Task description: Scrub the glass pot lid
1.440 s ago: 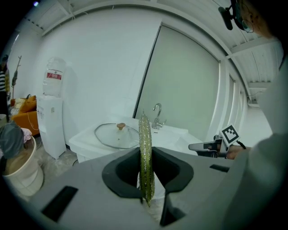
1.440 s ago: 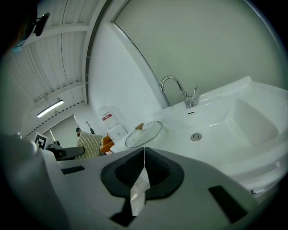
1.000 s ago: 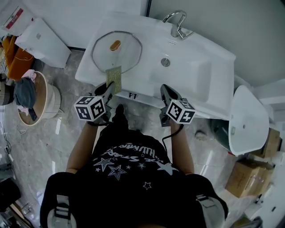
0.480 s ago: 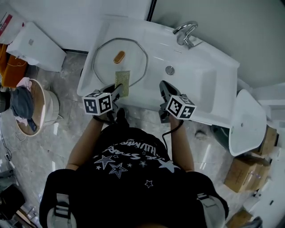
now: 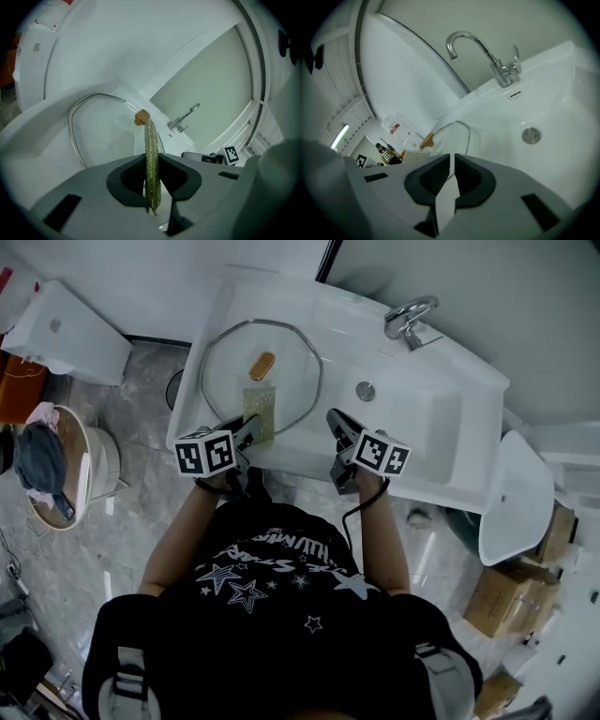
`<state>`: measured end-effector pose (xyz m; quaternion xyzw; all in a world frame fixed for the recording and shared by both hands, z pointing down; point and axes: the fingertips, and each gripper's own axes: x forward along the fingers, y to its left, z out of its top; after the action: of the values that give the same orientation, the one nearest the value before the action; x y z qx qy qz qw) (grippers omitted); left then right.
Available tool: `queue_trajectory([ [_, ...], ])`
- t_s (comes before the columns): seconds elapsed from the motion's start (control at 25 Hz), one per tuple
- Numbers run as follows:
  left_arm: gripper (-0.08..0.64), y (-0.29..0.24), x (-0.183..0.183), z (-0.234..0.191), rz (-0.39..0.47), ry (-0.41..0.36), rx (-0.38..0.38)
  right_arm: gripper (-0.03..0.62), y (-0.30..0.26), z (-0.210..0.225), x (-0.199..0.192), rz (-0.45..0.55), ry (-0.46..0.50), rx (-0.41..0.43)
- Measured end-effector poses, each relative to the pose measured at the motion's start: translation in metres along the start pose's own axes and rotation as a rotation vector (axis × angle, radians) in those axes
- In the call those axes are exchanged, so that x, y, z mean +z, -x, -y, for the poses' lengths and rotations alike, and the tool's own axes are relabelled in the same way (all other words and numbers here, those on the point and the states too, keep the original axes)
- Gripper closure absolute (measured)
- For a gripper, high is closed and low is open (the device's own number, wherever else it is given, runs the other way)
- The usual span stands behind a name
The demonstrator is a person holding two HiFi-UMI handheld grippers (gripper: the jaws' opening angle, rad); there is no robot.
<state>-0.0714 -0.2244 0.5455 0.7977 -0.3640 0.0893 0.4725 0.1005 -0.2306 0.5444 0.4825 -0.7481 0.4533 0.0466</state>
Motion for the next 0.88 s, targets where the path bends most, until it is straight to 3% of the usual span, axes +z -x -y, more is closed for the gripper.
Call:
queue_trajectory([
  [0.16, 0.489, 0.001, 0.001, -0.007, -0.035, 0.045, -0.009, 0.581, -0.019, 0.003, -0.003, -0.017, -0.122, 0.039],
  [0.52, 0.489, 0.003, 0.008, -0.019, -0.078, 0.100, -0.036, 0.576, -0.033, 0.010, -0.005, -0.020, -0.176, 0.022],
  [0.68, 0.489, 0.008, 0.011, -0.026, -0.082, 0.141, -0.044, 0.475, -0.042, 0.009, -0.014, -0.049, -0.264, 0.073],
  [0.88, 0.489, 0.017, 0.016, -0.037, -0.084, 0.161, -0.045, 0.449, -0.049, 0.012, -0.018, -0.045, -0.342, 0.100],
])
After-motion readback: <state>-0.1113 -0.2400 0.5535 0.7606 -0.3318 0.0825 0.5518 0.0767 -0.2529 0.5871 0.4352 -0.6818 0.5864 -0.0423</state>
